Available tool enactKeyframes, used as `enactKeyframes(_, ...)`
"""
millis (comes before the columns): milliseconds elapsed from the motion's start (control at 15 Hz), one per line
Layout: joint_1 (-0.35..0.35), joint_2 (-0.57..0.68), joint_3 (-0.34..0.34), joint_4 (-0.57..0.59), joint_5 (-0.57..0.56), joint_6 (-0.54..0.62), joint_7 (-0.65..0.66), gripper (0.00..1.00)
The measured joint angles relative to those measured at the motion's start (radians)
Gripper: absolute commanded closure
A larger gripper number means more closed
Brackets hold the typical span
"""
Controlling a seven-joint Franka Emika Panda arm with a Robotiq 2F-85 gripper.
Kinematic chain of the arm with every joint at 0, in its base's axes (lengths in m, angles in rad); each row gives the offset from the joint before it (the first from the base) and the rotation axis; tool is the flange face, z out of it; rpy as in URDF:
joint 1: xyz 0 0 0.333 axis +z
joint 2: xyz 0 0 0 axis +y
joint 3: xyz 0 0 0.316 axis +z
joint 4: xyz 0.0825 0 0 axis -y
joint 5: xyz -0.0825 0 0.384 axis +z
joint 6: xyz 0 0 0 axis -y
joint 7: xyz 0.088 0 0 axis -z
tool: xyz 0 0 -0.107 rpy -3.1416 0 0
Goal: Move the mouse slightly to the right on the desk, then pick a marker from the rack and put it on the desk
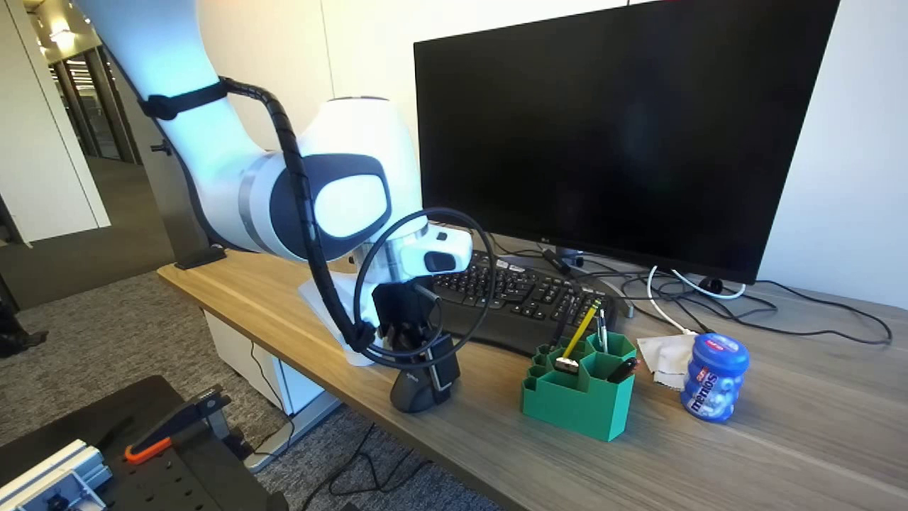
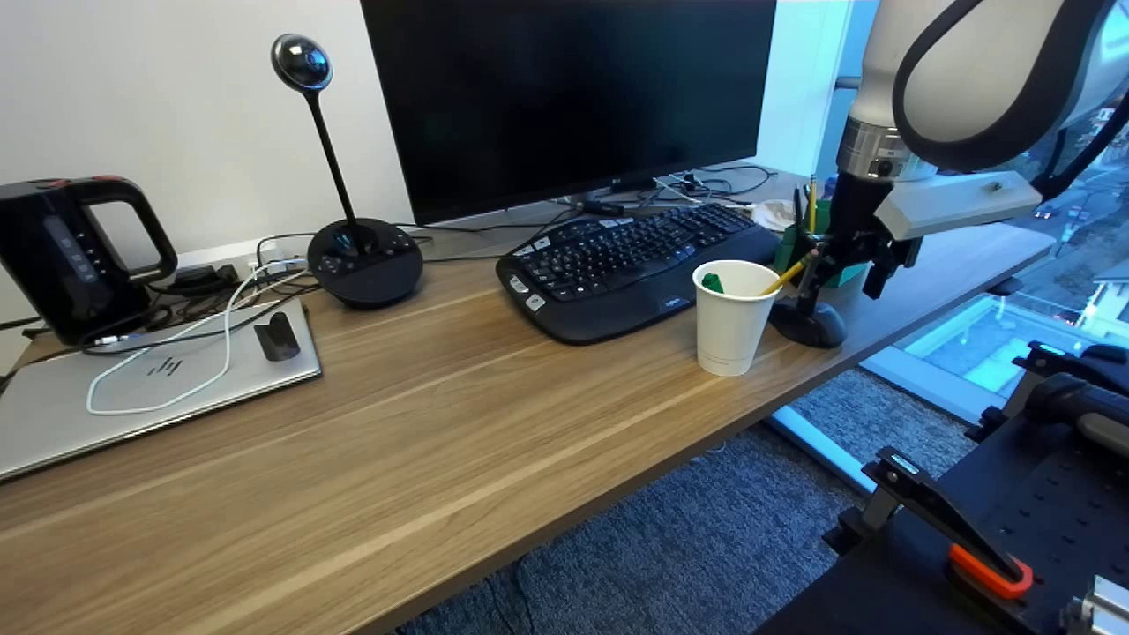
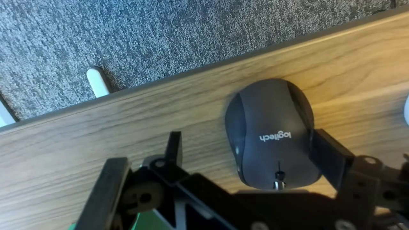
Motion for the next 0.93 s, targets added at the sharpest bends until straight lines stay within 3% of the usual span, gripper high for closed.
enactKeyframes(933,0.018,0.022,0.019,0.030,0.051,0.010,0.016,0.00)
